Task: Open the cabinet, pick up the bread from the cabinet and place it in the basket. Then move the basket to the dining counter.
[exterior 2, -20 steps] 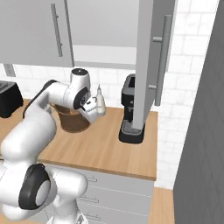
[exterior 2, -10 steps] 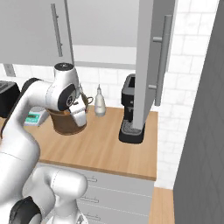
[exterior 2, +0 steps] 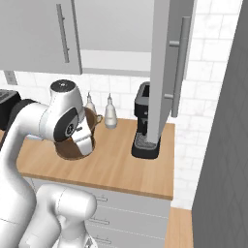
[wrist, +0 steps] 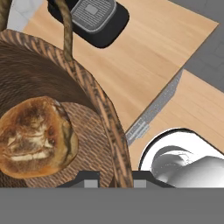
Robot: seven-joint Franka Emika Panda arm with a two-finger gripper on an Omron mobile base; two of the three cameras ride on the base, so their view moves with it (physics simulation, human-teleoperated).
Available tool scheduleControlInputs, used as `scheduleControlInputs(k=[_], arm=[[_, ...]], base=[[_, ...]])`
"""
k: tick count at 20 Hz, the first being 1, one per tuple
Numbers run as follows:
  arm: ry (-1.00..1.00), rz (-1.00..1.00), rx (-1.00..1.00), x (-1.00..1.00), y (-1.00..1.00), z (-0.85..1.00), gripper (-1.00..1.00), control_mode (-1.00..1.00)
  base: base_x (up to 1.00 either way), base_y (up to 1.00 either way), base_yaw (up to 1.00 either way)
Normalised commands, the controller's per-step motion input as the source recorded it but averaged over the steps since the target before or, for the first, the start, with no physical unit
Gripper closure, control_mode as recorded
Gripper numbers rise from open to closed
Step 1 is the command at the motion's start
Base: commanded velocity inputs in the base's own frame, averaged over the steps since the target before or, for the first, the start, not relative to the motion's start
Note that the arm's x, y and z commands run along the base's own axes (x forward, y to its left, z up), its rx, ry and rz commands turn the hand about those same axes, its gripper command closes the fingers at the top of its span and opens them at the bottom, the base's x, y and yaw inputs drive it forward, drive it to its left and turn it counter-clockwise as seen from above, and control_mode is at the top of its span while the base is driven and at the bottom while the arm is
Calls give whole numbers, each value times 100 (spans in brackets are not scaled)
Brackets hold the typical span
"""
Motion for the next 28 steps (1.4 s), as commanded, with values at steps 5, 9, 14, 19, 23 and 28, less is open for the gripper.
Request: scheduleControlInputs(k=[5,9,14,19,23,28], arm=[[0,0,-2,-9,-5,0,100,-100],[0,0,0,0,0,0,100,-100],[0,0,0,-25,5,0,100,-100],[0,0,0,-42,23,0,100,100],[0,0,0,0,0,0,100,100],[0,0,0,0,0,0,100,100]], base=[[0,0,0],[0,0,0],[0,0,0],[-9,6,0],[-42,55,9],[-63,84,46]])
